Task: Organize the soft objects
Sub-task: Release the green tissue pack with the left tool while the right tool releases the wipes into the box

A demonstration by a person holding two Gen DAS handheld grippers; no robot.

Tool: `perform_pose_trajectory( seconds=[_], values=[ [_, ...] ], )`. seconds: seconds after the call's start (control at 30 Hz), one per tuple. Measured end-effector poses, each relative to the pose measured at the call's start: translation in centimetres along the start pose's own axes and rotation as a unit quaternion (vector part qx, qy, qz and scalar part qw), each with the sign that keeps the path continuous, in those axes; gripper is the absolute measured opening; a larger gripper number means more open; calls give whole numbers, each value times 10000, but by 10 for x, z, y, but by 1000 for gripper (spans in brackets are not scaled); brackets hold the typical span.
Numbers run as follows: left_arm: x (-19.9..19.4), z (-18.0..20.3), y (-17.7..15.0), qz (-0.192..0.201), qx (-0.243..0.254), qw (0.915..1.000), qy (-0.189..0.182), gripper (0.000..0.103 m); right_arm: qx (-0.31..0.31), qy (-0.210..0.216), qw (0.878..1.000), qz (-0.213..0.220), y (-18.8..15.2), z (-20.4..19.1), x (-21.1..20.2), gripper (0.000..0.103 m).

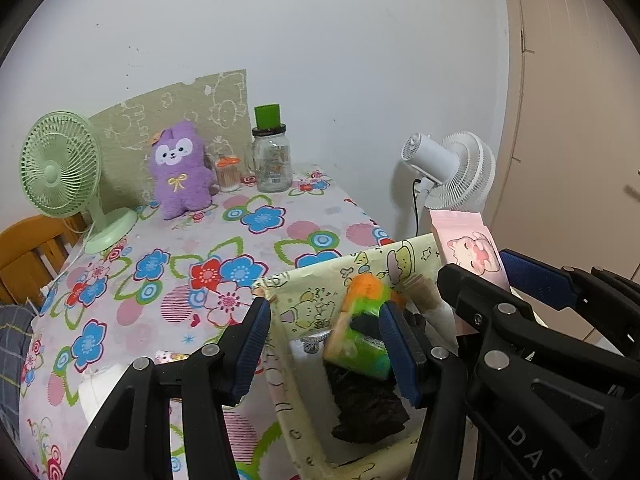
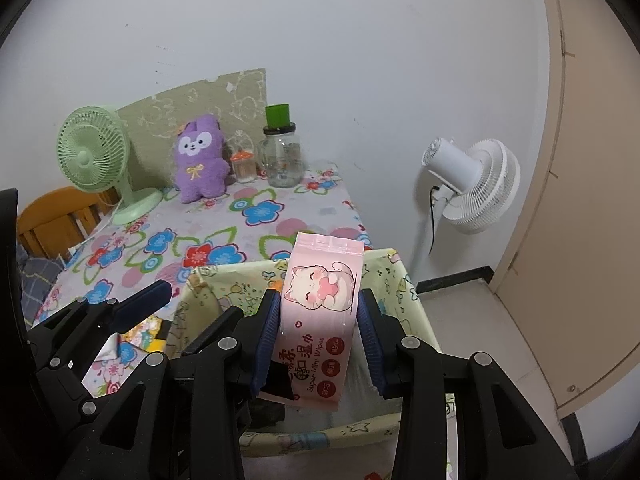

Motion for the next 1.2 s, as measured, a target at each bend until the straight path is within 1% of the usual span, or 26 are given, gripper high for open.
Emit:
perform_pose_trajectory(
  seconds=[0.13,0.2,0.27,0.3,0.33,0.4,0.47,0.67,1.0,1.2],
  values=[
    [9,4,0,-92,48,9999,12,58,20,19,10000,-78,-2,4,9,43],
    [12,4,-1,-121,76,9999,19,61,29,45,9999,-105,-3,4,13,44],
    [14,7,-2,-154,152,9998,18,78,23,87,9998,-162,-4,4,16,44],
    [14,8,-2,-157,191,9997,21,81,13,88,9998,-178,-5,4,18,46],
    [14,10,-3,-141,242,9996,24,85,-9,82,9998,-193,-5,3,19,49],
    [14,11,-4,-114,301,9995,16,90,14,89,9998,-198,-5,5,21,69],
    [12,12,-4,-66,334,9994,19,95,68,165,9997,-171,-6,5,21,76],
    [11,9,-7,-117,260,9996,-15,101,11,87,9998,-201,-9,2,19,83],
    [0,-5,-16,-68,196,9998,65,103,-52,-15,10000,-70,-13,-10,8,93],
    [-9,-15,-19,-35,134,9999,56,103,-49,-40,10000,-14,-15,-19,1,96]
  ],
)
Point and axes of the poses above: each gripper's, at about its wrist camera, not at the fingertips, and x roughly the way its jaws point, z to its right, y to its top, the point moved 10 cm from there along x, roughly the way its jaws point, and after that the axes turned 8 degrees about -z, right-handed, at the moved point
